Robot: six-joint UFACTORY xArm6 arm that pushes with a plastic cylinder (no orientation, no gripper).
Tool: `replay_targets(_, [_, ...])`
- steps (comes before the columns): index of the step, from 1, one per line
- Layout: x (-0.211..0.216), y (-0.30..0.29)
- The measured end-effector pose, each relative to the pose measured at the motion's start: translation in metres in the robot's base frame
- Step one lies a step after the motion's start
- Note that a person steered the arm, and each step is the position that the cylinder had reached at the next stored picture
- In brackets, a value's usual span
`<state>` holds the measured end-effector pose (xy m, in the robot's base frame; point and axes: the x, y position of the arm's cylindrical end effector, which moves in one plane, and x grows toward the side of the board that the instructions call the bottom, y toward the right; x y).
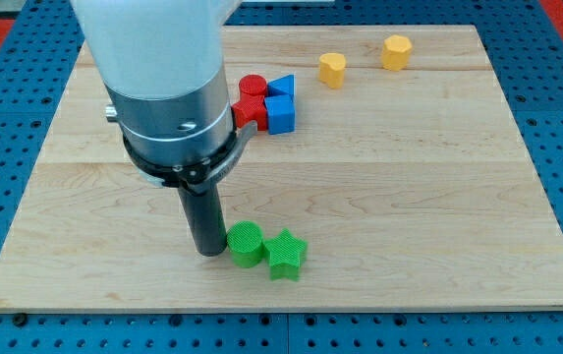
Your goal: Point your arm at yellow hexagon
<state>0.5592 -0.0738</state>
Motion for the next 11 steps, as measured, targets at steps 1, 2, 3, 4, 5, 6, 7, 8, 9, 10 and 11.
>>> replay_targets(1, [0.000,-0.014])
replay_targets(2, [-0.031,-0.047])
replay_targets(3, [-0.060,-0.017])
replay_targets(4, [-0.074,0.064])
replay_targets(5, [-0.102,0.140])
replay_targets(6, [-0.142,0.217])
replay_targets(7, [-0.197,0.280])
replay_targets(8, [-0.266,0.308])
replay_targets(9, [-0.330,0.309])
replay_targets(10, [-0.366,0.287])
replay_targets(11, [-0.367,0.253])
